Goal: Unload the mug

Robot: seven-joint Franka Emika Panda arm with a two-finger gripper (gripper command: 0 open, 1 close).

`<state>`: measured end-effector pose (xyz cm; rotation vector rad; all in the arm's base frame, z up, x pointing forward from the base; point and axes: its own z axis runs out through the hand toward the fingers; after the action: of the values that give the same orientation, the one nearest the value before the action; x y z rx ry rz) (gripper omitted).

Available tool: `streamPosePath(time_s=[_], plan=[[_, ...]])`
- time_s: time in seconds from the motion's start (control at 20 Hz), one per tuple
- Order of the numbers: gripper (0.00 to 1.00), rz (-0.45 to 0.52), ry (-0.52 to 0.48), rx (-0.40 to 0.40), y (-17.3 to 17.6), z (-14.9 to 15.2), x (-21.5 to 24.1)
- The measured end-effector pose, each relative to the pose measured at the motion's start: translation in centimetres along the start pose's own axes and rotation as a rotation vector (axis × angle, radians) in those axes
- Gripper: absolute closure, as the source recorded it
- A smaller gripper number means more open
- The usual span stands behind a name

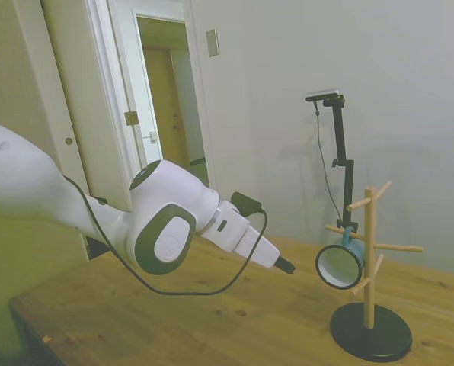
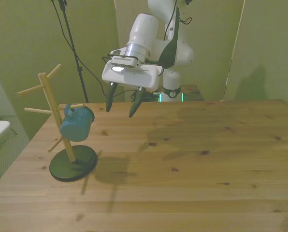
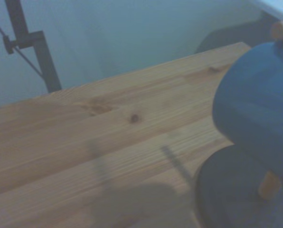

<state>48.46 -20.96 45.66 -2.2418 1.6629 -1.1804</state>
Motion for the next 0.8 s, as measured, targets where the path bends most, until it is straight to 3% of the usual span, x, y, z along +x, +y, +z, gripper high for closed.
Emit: streamPosePath(time_s=[0.4,0.8], plan=[[0.00,0.039,0.085,0.010,-0.5,2.0,3.5],[0.00,0.057,0.101,0.022,-2.0,5.3,4.4]])
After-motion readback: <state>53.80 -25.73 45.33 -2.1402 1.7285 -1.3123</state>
